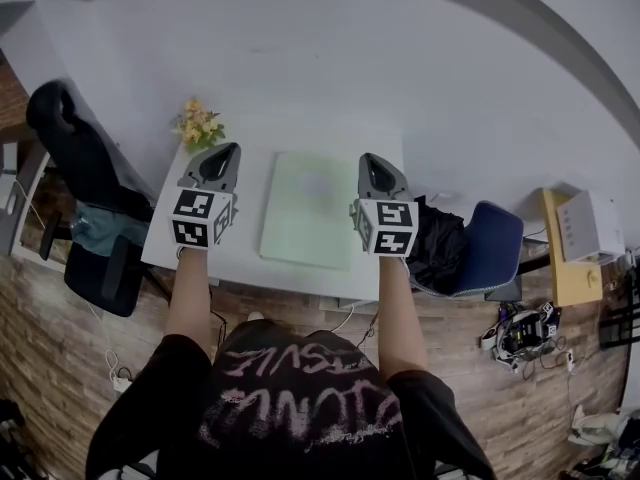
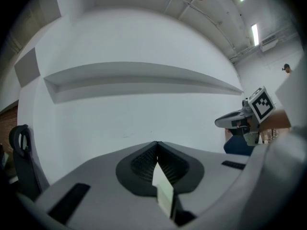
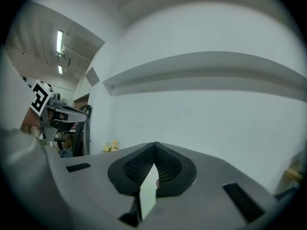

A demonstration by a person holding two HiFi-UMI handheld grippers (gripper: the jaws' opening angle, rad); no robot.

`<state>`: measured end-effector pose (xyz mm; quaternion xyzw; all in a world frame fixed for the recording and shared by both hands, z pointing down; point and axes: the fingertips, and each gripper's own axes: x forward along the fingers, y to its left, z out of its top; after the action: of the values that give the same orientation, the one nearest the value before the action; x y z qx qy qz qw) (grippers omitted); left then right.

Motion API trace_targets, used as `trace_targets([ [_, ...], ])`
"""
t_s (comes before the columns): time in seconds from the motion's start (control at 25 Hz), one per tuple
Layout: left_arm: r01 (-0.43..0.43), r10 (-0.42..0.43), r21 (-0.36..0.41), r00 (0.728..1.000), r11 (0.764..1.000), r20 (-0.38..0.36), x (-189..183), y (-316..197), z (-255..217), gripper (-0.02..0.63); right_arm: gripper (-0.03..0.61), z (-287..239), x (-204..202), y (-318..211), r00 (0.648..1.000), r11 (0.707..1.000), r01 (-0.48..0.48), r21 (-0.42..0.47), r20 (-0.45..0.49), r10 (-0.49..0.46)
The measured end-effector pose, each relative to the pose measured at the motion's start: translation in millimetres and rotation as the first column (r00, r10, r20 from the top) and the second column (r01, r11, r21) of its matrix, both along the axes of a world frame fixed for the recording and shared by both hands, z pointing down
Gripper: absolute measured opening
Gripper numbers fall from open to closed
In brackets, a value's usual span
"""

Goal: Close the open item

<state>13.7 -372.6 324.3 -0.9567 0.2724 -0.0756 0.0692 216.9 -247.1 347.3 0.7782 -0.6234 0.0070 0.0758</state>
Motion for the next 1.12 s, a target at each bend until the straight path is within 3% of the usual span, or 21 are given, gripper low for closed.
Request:
trace_targets([
  [1.12,-0.023,0.023,0.019,1.0,1.0,-0.008,16,10,-7,0.003,0.011,-14,13,13,1.0,0.999,-0.026,0.025,-0.009,0.027],
])
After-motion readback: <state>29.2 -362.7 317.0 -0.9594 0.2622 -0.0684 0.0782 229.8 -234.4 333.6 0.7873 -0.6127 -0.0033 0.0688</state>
